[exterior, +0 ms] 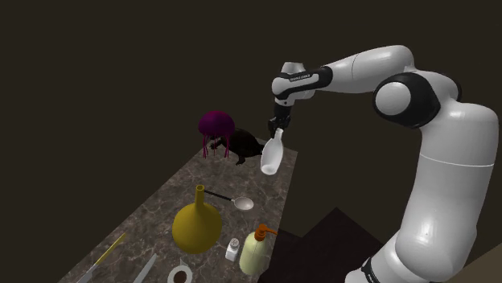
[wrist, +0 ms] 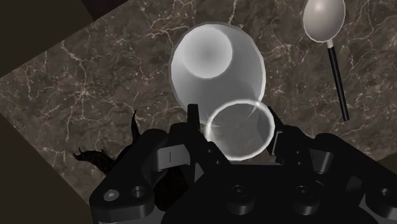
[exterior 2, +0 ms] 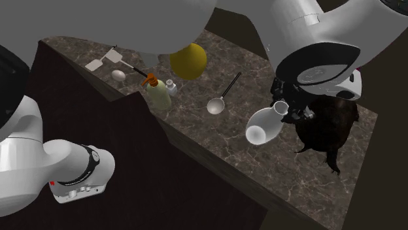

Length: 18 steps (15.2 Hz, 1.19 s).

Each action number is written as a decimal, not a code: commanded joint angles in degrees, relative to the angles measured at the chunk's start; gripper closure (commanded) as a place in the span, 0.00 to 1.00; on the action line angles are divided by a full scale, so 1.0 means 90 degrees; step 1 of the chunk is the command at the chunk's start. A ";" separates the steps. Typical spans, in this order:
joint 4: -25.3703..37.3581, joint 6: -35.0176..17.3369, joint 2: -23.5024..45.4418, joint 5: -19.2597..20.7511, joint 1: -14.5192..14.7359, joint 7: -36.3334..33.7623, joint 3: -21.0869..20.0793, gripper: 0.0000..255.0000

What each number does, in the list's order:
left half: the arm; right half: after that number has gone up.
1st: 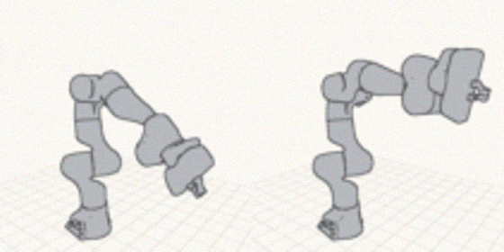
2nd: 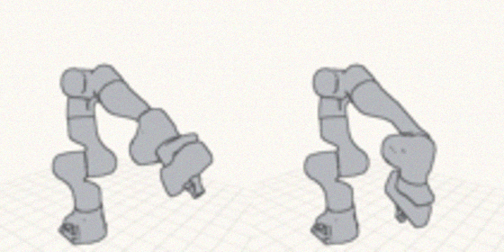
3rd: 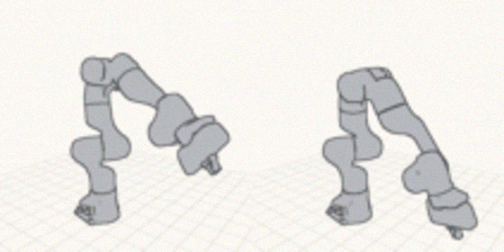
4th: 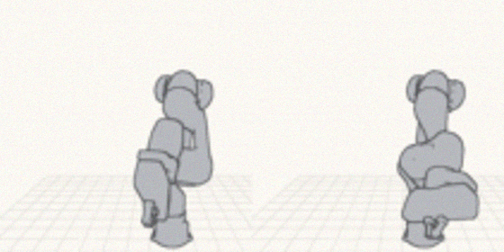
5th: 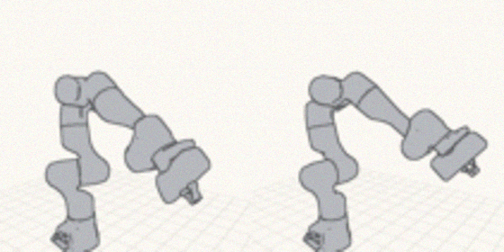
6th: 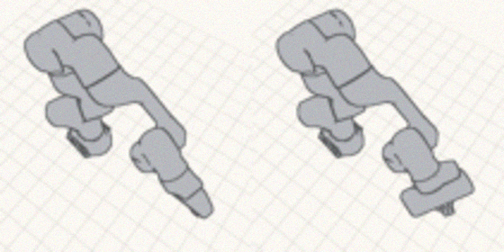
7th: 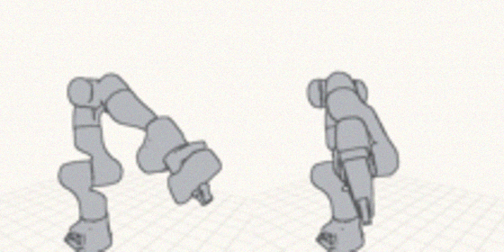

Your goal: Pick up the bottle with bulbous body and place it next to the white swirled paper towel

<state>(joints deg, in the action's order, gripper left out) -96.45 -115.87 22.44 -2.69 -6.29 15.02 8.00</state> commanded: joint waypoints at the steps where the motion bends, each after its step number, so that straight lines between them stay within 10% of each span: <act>1: 0.0082 0.0154 -0.0073 0.0013 0.0003 -0.0006 0.0005 1.00; 18: 0.1096 0.1478 -0.0387 0.0068 0.0001 -0.0035 0.0031 1.00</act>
<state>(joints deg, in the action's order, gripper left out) -87.46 -103.43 18.98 -2.08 -6.24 14.66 8.25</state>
